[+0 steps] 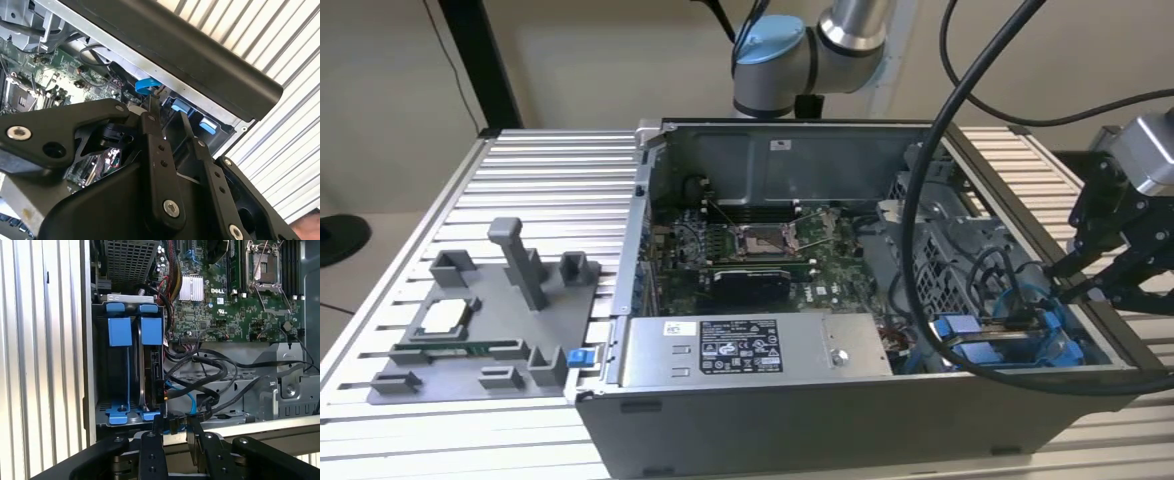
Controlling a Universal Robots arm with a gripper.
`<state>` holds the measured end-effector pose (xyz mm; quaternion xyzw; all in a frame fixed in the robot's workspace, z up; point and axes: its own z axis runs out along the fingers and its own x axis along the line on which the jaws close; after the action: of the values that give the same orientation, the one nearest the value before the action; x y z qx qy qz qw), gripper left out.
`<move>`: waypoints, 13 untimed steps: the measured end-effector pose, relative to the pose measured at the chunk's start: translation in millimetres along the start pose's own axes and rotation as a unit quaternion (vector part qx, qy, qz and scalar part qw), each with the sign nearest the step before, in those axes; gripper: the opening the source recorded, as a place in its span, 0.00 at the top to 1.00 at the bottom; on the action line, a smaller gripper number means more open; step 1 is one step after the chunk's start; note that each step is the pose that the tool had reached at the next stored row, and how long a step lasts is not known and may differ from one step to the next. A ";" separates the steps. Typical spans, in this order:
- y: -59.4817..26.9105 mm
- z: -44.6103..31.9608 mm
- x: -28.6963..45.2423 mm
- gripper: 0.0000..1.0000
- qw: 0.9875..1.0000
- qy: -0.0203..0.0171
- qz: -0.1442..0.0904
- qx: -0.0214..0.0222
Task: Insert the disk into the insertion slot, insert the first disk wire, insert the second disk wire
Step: 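Insert the second disk wire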
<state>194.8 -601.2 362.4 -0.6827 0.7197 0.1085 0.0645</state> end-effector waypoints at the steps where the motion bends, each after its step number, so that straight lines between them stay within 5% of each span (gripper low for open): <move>1: 0.0 0.0 0.0 0.00 1.000 0.000 0.000 0.000; 8: -0.1 0.9 0.2 0.00 1.000 -0.003 0.000 0.000; 10: -0.1 1.0 0.2 0.00 1.000 -0.008 0.000 -0.001; 13: -0.1 0.9 1.1 0.00 1.000 -0.021 -0.001 -0.001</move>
<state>194.8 -602.0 361.3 -0.6812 0.7173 0.1237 0.0789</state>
